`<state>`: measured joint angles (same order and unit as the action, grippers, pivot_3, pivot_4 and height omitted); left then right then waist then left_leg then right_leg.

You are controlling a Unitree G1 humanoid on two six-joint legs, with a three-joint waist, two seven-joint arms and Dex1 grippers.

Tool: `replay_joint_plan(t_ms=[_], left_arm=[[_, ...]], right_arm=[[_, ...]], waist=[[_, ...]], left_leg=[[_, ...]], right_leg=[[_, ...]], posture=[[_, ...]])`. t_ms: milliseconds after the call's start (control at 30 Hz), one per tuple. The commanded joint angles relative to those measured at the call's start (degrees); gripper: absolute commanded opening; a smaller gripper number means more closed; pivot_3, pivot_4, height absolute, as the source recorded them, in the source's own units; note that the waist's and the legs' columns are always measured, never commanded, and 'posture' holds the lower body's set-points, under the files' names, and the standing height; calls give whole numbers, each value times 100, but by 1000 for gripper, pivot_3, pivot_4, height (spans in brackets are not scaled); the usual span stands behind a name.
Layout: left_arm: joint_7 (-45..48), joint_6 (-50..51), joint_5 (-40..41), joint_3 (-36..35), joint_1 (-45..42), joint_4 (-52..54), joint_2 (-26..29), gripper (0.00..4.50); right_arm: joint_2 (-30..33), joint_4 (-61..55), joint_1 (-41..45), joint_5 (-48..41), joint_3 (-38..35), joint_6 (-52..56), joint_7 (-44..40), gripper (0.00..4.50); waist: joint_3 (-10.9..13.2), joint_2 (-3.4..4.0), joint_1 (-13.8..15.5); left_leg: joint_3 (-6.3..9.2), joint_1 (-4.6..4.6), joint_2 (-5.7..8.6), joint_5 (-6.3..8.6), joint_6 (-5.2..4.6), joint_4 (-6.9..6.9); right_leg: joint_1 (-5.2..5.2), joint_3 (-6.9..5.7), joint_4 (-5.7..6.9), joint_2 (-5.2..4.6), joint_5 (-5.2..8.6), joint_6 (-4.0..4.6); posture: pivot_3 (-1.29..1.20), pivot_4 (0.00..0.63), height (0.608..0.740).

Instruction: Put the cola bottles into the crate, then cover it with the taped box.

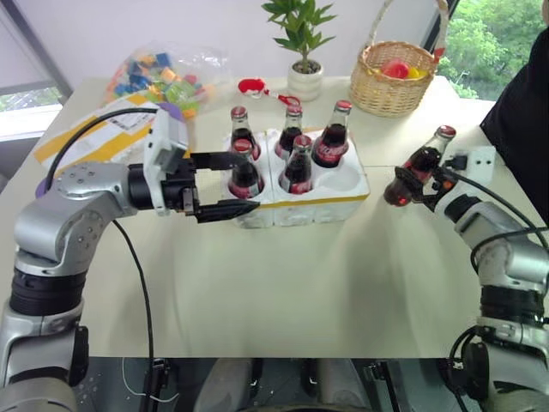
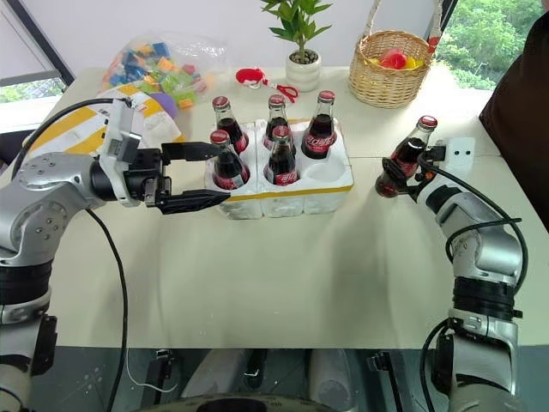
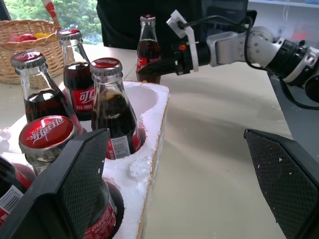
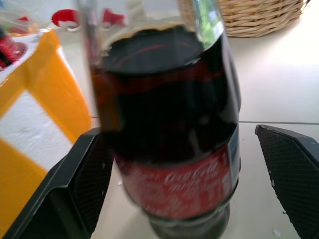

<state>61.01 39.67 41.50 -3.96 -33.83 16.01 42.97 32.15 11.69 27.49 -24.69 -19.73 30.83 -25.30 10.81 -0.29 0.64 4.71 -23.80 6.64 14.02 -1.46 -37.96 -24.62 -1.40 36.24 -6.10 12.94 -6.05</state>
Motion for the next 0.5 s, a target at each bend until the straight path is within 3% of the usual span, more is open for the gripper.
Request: replay_joint_plan(t_ms=[33,100,267,500], left_arm=[[-13,10,98,-196,-66,148,116,4500],[-13,11,117,-198,-70,146,142,4500],[-14,9,130,-182,-53,143,167,4500],[-32,4,127,-144,-97,127,128,4500]], right_arm=[[3,184,229,-9,-117,-395,-117,3611],[12,78,209,-81,-127,-467,-232,2776],[90,-602,270,-367,-266,-474,-406,2813],[72,-1837,821,-1697,-282,523,-699,2813]], waist=[[0,0,-1],[0,1,5],[6,10,-6],[15,25,-57]], left_leg=[[0,0,0,0,0,0],[0,0,0,1,-1,0],[0,-1,-1,3,-4,3],[-8,-5,-9,3,-2,11]], right_leg=[[0,0,0,0,0,0],[0,1,0,1,0,0],[-4,7,0,13,0,0],[-19,24,0,18,0,0]], posture=[[0,150,732],[0,150,732],[0,150,732],[0,150,732]])
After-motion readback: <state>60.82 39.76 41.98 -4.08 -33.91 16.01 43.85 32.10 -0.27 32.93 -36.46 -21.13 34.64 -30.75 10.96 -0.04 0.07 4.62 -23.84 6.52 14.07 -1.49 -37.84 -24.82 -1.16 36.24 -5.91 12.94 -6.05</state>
